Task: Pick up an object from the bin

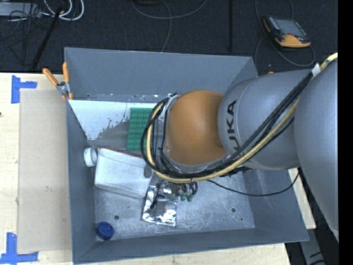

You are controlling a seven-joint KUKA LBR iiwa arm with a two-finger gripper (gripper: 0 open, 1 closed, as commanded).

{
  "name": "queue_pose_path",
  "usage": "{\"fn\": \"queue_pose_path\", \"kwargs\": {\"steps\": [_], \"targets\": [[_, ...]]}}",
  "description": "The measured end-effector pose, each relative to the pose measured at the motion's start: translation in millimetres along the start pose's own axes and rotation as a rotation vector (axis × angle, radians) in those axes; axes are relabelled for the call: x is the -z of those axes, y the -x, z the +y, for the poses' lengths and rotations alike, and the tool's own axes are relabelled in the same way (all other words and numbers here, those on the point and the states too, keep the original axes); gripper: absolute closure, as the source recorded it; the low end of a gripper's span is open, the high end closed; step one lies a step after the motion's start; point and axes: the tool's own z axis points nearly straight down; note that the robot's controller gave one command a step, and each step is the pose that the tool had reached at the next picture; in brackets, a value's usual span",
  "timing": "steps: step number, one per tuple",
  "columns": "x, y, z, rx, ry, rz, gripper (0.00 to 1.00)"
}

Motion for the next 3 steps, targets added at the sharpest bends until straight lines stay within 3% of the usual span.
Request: {"fn": "queue_pose_path", "kwargs": {"steps": [1,2,3], "targets": [[-82.9,45.5,-35.1,0.333,0.000,-0.009,0.00],[-85.5,17.1,-44.7,0.382,-0.002,-0.001,0.00],[-82.0,-29.0,-47.7,0.832,-0.001,-0.009,0.00]]}}
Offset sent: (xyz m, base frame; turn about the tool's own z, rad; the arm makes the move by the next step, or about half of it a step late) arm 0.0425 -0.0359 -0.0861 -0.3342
